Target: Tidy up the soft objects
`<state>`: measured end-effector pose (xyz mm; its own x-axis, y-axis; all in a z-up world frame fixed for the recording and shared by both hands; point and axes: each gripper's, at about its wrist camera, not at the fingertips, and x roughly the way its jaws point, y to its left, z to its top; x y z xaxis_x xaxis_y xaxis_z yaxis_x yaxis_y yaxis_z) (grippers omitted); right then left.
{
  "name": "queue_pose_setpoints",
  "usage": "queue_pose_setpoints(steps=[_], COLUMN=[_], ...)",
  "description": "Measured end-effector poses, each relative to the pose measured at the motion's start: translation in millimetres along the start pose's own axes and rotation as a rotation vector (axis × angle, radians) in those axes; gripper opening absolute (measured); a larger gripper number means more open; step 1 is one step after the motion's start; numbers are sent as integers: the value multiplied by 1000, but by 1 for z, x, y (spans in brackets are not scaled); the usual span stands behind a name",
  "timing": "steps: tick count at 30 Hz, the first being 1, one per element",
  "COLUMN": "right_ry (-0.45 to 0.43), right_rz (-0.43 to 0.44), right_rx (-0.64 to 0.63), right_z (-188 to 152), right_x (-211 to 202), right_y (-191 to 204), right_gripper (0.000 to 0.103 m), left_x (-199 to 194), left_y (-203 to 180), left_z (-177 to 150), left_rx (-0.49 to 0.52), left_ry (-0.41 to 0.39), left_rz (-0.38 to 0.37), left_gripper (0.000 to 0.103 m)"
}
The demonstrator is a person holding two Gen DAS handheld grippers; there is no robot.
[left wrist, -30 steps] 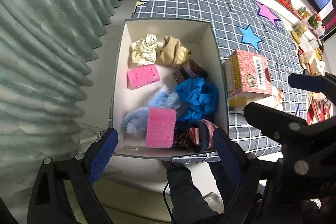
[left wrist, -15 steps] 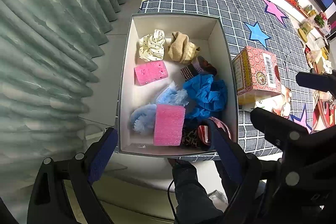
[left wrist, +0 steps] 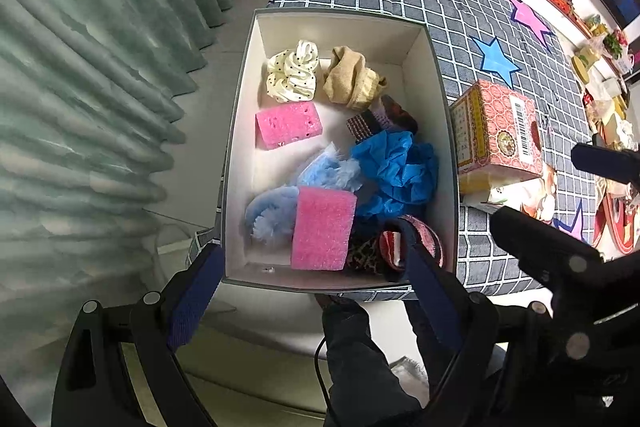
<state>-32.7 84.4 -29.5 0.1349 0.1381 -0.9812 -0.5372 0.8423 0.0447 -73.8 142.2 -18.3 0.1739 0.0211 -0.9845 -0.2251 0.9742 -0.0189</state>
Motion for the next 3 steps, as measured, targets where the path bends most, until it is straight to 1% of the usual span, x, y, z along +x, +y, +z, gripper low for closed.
queue_pose_setpoints(steps=[3], right_ry=[-2], right_rz=[4], right_rx=[7], right_z=[-1], right_x=[0], right_y=[-1], right_gripper=[102], left_x=[-5], left_y=[3], left_z=[-2], left_rx=[-5], left_ry=[-36], left_rz=[-55], left_gripper=[94])
